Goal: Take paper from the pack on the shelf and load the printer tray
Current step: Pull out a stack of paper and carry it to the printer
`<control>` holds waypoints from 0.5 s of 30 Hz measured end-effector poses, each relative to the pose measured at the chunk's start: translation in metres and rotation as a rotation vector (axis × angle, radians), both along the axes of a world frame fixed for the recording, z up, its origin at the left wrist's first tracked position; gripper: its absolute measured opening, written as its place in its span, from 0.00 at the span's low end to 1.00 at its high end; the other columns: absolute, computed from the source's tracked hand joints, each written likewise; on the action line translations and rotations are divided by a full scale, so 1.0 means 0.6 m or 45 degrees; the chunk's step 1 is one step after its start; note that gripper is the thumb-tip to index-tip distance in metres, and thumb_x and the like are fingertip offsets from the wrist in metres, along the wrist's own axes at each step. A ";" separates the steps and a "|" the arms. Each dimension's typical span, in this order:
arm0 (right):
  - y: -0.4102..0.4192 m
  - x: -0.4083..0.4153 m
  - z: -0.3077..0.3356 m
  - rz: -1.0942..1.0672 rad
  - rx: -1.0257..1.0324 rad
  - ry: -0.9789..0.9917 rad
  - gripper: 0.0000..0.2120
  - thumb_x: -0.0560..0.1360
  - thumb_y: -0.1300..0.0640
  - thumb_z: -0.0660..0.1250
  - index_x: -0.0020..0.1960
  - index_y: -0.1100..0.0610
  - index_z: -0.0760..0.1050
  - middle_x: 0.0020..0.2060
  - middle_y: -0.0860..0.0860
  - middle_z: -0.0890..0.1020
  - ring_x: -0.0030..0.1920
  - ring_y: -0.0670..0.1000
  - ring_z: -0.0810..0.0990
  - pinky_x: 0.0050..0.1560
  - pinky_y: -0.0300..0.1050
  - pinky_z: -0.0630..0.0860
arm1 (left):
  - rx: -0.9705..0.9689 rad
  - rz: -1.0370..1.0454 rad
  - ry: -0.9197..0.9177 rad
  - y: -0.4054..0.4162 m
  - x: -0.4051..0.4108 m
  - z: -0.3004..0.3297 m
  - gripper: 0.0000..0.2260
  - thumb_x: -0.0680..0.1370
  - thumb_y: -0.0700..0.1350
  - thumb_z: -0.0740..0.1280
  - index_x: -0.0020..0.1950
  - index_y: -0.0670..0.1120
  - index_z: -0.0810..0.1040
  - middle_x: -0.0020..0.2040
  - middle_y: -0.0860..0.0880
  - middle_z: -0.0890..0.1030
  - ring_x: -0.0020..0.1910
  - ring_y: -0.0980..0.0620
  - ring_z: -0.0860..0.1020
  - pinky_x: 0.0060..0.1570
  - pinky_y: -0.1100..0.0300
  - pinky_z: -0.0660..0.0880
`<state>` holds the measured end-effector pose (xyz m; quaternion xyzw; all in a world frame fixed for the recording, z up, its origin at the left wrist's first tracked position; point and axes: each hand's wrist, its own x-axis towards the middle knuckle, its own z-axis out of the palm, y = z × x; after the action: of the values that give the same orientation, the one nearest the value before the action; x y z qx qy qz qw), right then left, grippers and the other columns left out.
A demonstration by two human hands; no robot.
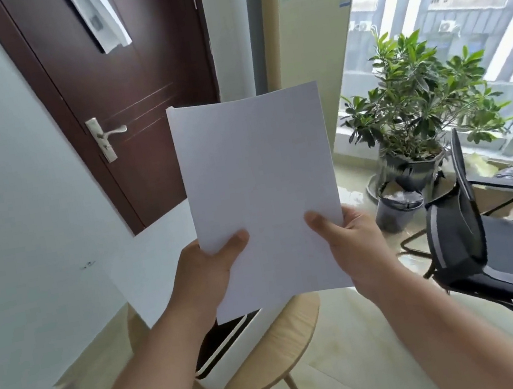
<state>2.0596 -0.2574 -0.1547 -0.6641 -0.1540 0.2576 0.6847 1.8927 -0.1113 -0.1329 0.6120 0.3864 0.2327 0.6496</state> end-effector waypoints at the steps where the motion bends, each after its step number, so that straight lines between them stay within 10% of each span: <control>1: 0.012 0.012 0.000 0.035 -0.012 -0.017 0.05 0.79 0.55 0.74 0.52 0.54 0.85 0.46 0.53 0.90 0.48 0.59 0.89 0.53 0.62 0.85 | -0.007 0.030 -0.001 0.004 0.006 -0.002 0.10 0.76 0.52 0.76 0.53 0.48 0.86 0.48 0.51 0.89 0.47 0.48 0.87 0.54 0.45 0.83; 6: 0.065 0.066 -0.006 0.229 -0.065 -0.043 0.04 0.79 0.54 0.74 0.52 0.54 0.85 0.42 0.49 0.90 0.42 0.53 0.90 0.41 0.47 0.82 | -0.049 0.207 -0.024 0.010 0.025 -0.017 0.10 0.79 0.51 0.72 0.58 0.50 0.85 0.52 0.52 0.88 0.52 0.50 0.87 0.60 0.44 0.81; 15: 0.148 0.145 -0.035 0.691 -0.193 0.019 0.09 0.79 0.52 0.74 0.55 0.56 0.84 0.46 0.53 0.90 0.46 0.57 0.90 0.50 0.58 0.86 | 0.083 0.693 0.066 -0.014 0.051 -0.062 0.16 0.74 0.48 0.71 0.61 0.56 0.79 0.57 0.54 0.86 0.57 0.49 0.85 0.62 0.39 0.78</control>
<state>2.1464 -0.1686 -0.1756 -0.6461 -0.3012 0.4473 0.5401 1.9232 -0.1195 -0.1700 0.5121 0.5455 0.3950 0.5330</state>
